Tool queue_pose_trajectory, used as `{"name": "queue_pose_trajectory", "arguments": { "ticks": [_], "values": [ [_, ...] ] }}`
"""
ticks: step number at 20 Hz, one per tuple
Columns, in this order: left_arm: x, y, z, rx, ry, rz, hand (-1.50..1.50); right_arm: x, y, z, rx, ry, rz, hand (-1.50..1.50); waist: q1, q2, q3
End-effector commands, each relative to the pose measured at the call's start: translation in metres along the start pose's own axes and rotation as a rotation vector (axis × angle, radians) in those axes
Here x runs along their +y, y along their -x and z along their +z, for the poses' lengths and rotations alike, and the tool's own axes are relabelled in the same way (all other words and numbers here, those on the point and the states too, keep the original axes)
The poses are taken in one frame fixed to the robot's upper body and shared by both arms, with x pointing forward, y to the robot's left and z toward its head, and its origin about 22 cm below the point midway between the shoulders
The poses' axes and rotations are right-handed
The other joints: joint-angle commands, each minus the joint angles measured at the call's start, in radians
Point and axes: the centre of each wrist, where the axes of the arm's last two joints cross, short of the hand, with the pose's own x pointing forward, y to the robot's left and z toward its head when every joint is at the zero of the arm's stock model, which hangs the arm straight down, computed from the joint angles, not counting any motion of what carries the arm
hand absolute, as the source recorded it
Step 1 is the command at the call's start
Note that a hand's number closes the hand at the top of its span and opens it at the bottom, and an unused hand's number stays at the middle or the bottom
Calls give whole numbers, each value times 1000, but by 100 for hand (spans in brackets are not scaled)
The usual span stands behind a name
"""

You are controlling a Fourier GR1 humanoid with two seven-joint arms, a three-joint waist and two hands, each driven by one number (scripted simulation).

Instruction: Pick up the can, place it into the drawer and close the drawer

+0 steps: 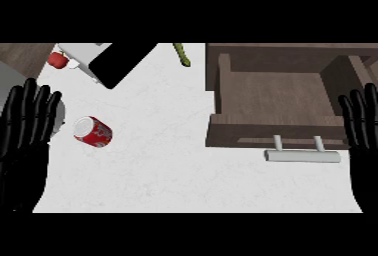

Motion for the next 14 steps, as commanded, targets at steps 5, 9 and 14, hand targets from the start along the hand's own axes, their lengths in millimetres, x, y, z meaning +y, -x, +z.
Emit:
{"name": "queue_pose_trajectory", "arguments": {
  "ticks": [5,9,14],
  "values": [
    [41,11,24,21,-264,-150,-150,-2,3,-3,-12,-9,-40,-150,-10,-54,-3],
    [54,31,34,381,-522,-88,-150,-10,16,10,273,107,-2,-150,-9,-50,-3],
    [43,1,35,408,-557,-93,-150,1,15,8,284,113,9,-150,-15,-54,-2]
  ]
}}
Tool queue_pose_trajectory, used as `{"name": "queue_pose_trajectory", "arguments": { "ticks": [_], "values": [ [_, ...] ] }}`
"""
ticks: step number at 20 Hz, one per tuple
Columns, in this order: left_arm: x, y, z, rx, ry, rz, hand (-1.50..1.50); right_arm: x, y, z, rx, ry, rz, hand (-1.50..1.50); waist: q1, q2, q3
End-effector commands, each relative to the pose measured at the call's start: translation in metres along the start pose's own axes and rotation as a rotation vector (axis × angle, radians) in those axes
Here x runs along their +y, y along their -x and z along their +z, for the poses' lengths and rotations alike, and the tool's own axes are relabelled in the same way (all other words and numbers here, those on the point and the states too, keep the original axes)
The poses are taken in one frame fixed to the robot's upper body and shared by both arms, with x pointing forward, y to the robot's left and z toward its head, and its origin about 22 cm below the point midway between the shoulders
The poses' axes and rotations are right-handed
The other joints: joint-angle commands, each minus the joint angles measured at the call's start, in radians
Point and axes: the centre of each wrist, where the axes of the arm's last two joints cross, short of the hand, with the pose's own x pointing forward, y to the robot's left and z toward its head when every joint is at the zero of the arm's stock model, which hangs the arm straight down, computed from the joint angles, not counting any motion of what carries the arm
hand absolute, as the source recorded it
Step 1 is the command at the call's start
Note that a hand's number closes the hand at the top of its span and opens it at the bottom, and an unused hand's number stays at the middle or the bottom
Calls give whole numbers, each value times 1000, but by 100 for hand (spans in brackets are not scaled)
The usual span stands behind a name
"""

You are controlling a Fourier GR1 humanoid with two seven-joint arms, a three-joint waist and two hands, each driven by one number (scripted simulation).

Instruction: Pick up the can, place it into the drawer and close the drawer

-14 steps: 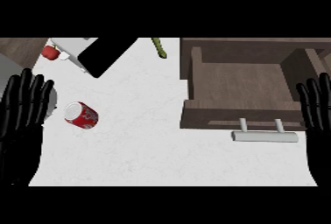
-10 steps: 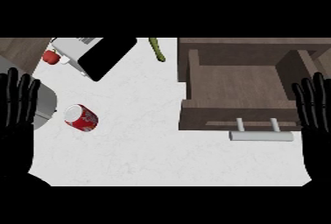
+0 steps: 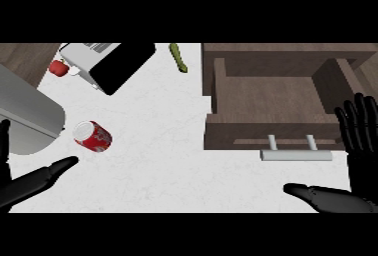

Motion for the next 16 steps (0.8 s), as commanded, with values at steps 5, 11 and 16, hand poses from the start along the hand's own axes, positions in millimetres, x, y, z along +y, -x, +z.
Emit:
{"name": "queue_pose_trajectory", "arguments": {
  "ticks": [5,11,16],
  "values": [
    [8,-20,-10,45,-61,16,-150,-9,-6,-9,42,22,12,-150,-4,-2,0],
    [-8,-7,-27,82,-63,-12,-150,-8,4,2,20,29,17,-150,-6,-2,0],
    [-11,26,-19,130,-39,14,-150,-17,-2,-3,25,15,6,-150,-5,-2,0]
  ]
}}
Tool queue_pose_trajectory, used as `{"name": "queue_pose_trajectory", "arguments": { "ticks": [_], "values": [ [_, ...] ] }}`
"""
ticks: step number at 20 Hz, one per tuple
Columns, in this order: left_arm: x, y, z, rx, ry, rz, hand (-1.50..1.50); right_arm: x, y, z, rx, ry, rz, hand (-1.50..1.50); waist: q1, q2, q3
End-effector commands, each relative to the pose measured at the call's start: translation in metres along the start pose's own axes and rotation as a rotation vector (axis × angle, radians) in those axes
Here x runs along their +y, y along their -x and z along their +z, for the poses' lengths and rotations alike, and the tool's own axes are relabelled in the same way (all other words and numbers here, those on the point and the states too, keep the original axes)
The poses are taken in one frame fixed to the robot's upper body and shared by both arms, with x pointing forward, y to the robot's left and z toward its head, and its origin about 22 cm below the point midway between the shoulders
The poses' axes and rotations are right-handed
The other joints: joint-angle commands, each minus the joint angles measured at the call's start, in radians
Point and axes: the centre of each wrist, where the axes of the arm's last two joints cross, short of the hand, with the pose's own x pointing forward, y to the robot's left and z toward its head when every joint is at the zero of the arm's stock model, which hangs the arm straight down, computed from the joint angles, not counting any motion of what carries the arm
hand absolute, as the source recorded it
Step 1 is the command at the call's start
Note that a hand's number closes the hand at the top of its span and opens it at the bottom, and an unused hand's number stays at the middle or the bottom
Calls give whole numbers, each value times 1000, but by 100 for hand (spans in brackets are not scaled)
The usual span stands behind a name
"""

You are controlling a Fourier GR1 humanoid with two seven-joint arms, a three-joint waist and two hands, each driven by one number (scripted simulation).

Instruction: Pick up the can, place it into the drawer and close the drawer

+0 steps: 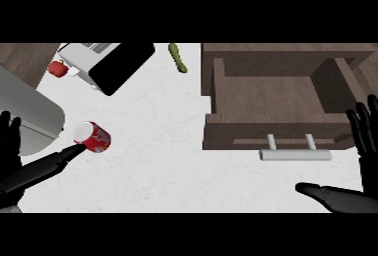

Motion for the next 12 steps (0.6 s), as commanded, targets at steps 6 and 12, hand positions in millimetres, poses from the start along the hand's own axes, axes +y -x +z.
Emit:
{"name": "queue_pose_trajectory", "arguments": {
  "ticks": [6,12],
  "values": [
    [-29,52,-4,54,-7,-48,-150,-5,-4,10,-9,0,8,-150,-2,0,0],
    [-17,97,-6,93,-22,-54,-150,-3,5,27,-31,-8,4,-150,-2,0,0]
  ]
}}
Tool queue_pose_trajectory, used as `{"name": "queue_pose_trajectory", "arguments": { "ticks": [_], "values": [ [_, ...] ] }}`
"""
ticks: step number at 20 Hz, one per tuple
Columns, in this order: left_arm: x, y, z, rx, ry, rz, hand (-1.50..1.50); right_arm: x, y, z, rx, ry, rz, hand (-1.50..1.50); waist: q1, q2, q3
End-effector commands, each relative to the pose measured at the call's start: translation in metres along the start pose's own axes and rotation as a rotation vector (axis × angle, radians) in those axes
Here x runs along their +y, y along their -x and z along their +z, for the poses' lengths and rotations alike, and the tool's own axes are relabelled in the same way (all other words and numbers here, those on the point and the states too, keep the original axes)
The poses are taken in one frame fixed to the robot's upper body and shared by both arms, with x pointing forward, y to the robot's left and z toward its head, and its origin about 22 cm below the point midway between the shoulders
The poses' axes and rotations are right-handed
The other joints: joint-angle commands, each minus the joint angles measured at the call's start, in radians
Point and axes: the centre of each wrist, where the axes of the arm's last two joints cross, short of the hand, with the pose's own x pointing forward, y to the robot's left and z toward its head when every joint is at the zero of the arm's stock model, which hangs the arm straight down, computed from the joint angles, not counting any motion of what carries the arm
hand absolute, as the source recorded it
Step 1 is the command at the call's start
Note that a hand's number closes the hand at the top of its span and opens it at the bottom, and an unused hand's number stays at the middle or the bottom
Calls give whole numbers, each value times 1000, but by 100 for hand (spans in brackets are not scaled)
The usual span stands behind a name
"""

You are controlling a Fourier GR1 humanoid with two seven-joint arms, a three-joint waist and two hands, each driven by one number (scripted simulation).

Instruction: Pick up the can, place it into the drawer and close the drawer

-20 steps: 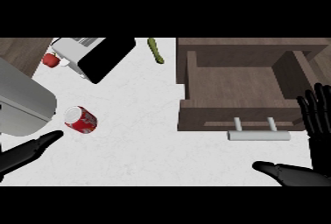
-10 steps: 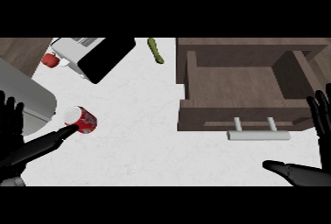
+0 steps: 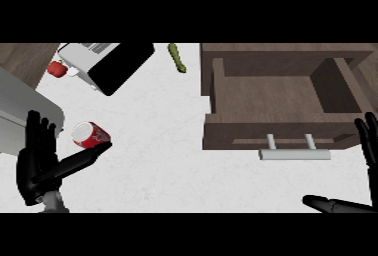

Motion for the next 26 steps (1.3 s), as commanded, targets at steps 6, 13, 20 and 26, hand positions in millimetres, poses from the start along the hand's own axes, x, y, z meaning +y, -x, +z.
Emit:
{"name": "queue_pose_trajectory", "arguments": {
  "ticks": [6,13,20,26],
  "values": [
    [-20,36,-19,25,-70,-9,-150,-33,-12,4,-9,14,9,-150,-2,0,0],
    [15,96,-3,65,-69,-17,-150,-13,-10,0,-11,7,4,-150,2,0,0],
    [3,122,-8,100,-94,-29,-150,-28,-28,14,-11,19,-6,-150,-1,0,0],
    [-7,137,-30,132,-112,2,-150,-30,-32,10,-20,7,20,-150,-4,1,0]
  ]
}}
